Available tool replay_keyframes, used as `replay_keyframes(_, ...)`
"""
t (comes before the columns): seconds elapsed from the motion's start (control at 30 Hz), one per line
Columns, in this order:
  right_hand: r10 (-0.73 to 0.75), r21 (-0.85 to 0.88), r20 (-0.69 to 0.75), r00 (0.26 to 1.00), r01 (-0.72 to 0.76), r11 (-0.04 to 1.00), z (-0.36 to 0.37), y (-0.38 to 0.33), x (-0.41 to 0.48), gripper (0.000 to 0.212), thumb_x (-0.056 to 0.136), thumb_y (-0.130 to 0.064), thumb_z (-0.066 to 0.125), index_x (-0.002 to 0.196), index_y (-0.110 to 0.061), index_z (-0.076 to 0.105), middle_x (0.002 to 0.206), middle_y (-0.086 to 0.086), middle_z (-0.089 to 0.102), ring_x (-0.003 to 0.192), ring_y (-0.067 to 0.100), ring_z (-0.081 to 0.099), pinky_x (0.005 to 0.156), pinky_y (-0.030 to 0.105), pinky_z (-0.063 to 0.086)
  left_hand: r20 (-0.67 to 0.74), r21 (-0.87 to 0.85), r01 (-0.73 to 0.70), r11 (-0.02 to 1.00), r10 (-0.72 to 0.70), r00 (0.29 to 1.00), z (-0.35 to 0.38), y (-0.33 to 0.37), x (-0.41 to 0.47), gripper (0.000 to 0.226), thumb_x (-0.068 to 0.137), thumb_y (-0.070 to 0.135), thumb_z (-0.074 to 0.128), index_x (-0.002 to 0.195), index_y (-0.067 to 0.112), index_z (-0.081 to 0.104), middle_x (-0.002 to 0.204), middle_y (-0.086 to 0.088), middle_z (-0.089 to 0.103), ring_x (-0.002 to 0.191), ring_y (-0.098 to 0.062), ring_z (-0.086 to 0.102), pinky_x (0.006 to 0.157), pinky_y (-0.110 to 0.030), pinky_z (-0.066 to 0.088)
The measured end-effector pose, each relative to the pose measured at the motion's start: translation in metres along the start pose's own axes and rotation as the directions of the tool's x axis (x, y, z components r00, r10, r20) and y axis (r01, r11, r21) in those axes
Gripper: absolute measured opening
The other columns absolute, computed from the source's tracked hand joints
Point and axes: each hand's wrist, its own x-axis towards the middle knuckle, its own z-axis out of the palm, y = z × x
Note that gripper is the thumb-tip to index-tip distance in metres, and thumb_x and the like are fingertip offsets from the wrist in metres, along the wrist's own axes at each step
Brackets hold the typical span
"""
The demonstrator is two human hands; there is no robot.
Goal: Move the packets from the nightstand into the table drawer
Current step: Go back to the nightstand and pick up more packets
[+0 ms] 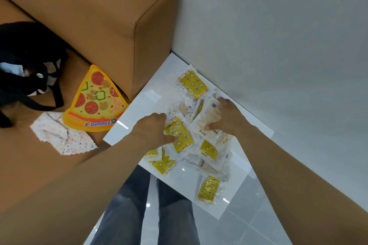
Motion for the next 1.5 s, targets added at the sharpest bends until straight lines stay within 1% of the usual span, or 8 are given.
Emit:
replay_keyframes(0.33,-0.032,-0.219,-0.106,0.994,0.008,0.976,0.002,0.001,-0.007,0.112,0.053,-0.057,0.085,0.140,-0.011,0.031,0.138,0.009,0.032,0.129,0.030,0.033,0.106,0.047,0.036,-0.046,-0.013,0.001,1.000,-0.002,0.999,0.021,0.010,0.018,0.084,0.068,0.061,0.072,0.132,0.015,0.039,0.119,-0.008,0.053,0.104,-0.024,0.054,0.087,-0.035,0.049)
replay_keyframes(0.47,-0.034,-0.152,-0.119,0.992,0.016,0.988,0.008,0.004,-0.011,0.113,0.051,-0.054,0.087,0.137,-0.009,0.030,0.139,0.008,0.030,0.126,0.031,0.039,0.104,0.050,0.037,-0.082,-0.050,0.047,0.998,-0.051,0.995,0.026,0.014,0.023,0.082,0.069,0.056,0.075,0.130,0.013,0.041,0.117,-0.008,0.053,0.104,-0.025,0.054,0.088,-0.036,0.050)
replay_keyframes(0.83,0.068,-0.061,-0.079,0.995,-0.073,0.995,0.013,0.010,-0.018,0.100,0.054,-0.050,0.087,0.131,-0.013,0.036,0.121,0.009,0.048,0.114,0.030,0.050,0.096,0.050,0.044,0.015,-0.174,0.153,0.973,-0.152,0.988,0.025,0.017,0.029,0.087,0.069,0.049,0.078,0.139,0.016,0.038,0.124,-0.010,0.047,0.115,-0.028,0.050,0.095,-0.038,0.047)
replay_keyframes(1.0,0.097,0.021,-0.215,0.972,-0.095,0.995,0.019,0.013,-0.029,0.087,0.062,-0.040,0.086,0.131,-0.012,0.040,0.119,0.009,0.049,0.111,0.030,0.053,0.095,0.046,0.046,-0.034,-0.298,0.204,0.932,-0.224,0.974,0.020,0.020,0.021,0.071,0.069,0.042,0.081,0.124,0.013,0.046,0.120,-0.007,0.056,0.109,-0.026,0.053,0.087,-0.034,0.045)
replay_keyframes(1.1,0.135,0.097,-0.167,0.977,-0.120,0.988,0.024,0.016,-0.037,0.080,0.064,-0.037,0.084,0.131,-0.013,0.046,0.120,0.007,0.058,0.114,0.028,0.055,0.094,0.043,0.048,0.013,-0.342,0.195,0.919,-0.203,0.979,0.015,0.022,0.015,0.067,0.074,0.039,0.078,0.127,0.010,0.048,0.124,-0.006,0.050,0.119,-0.026,0.047,0.092,-0.033,0.041)
replay_keyframes(1.23,0.129,0.118,-0.143,0.981,-0.112,0.987,0.030,0.018,-0.046,0.075,0.065,-0.037,0.084,0.127,-0.012,0.049,0.123,0.008,0.052,0.118,0.027,0.050,0.093,0.040,0.048,0.074,-0.410,0.227,0.883,-0.216,0.974,0.015,0.016,0.013,0.065,0.074,0.041,0.077,0.127,0.012,0.053,0.124,-0.004,0.052,0.121,-0.026,0.048,0.096,-0.032,0.042)
replay_keyframes(1.37,0.072,0.092,-0.150,0.986,-0.058,0.994,0.028,0.015,-0.045,0.084,0.066,-0.036,0.084,0.135,-0.011,0.043,0.146,0.006,0.033,0.135,0.025,0.032,0.107,0.040,0.038,0.091,-0.448,0.234,0.863,-0.217,0.972,0.014,0.013,0.011,0.063,0.072,0.037,0.079,0.126,0.015,0.053,0.125,-0.006,0.056,0.114,-0.026,0.054,0.095,-0.037,0.048)
replay_keyframes(1.5,0.044,0.084,-0.112,0.993,-0.034,0.996,0.022,0.012,-0.037,0.084,0.066,-0.033,0.083,0.135,-0.011,0.041,0.138,0.007,0.037,0.125,0.027,0.043,0.100,0.038,0.042,0.087,-0.417,0.214,0.883,-0.195,0.977,0.013,0.010,0.011,0.060,0.073,0.035,0.078,0.124,0.015,0.055,0.123,-0.006,0.058,0.111,-0.026,0.055,0.095,-0.038,0.049)
